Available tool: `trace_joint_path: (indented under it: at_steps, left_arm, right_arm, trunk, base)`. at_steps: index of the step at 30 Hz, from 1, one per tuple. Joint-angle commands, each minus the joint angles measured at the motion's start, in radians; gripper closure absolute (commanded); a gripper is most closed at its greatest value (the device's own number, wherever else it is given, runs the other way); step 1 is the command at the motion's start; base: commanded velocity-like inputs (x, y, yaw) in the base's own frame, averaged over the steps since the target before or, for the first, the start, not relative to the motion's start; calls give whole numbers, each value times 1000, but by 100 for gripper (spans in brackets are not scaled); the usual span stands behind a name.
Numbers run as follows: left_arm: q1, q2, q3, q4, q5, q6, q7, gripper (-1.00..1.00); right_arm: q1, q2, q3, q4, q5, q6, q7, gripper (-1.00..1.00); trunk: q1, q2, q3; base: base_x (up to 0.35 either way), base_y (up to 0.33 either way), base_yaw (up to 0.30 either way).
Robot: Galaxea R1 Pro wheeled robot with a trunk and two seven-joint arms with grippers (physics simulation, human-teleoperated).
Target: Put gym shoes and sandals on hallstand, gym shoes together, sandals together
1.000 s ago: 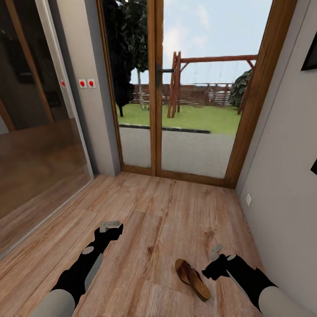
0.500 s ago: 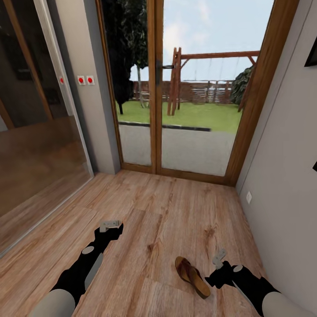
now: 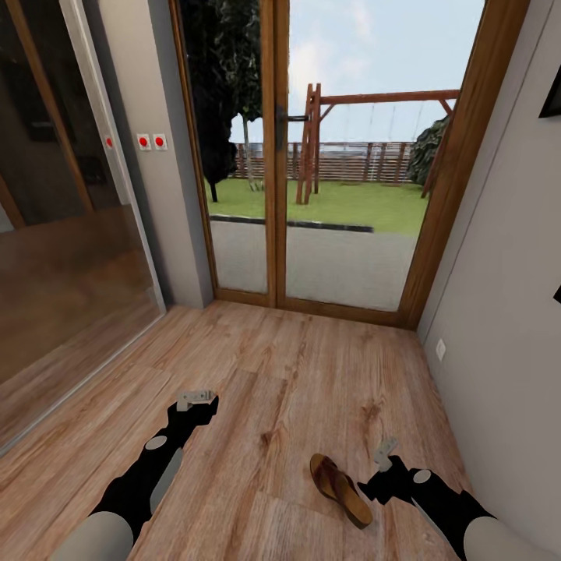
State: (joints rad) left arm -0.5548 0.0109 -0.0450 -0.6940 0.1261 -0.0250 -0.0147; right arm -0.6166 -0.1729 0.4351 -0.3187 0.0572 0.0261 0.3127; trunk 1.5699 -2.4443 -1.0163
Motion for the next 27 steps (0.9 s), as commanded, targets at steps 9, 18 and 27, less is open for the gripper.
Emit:
trace_joint_path:
  at_steps: [9, 18, 27]
  left_arm:
    - [0, 0, -4, 1, 10, -3, -1, -100]
    - [0, 1, -3, 0, 10, -3, -1, -100]
    - [-2, -1, -2, -26, -11, -1, -1, -100]
  right_arm:
    - [-1, 0, -1, -2, 4, 0, 3, -100]
    - [0, 0, -3, -2, 3, 0, 3, -100]
    - [0, 0, -3, -2, 3, 0, 3, -100]
  trunk:
    - [0, 0, -1]
    - [30, -56, -37]
    - [34, -58, -87]
  base:
    - [0, 0, 0]
    - [0, 0, 0]
    - [0, 0, 0]
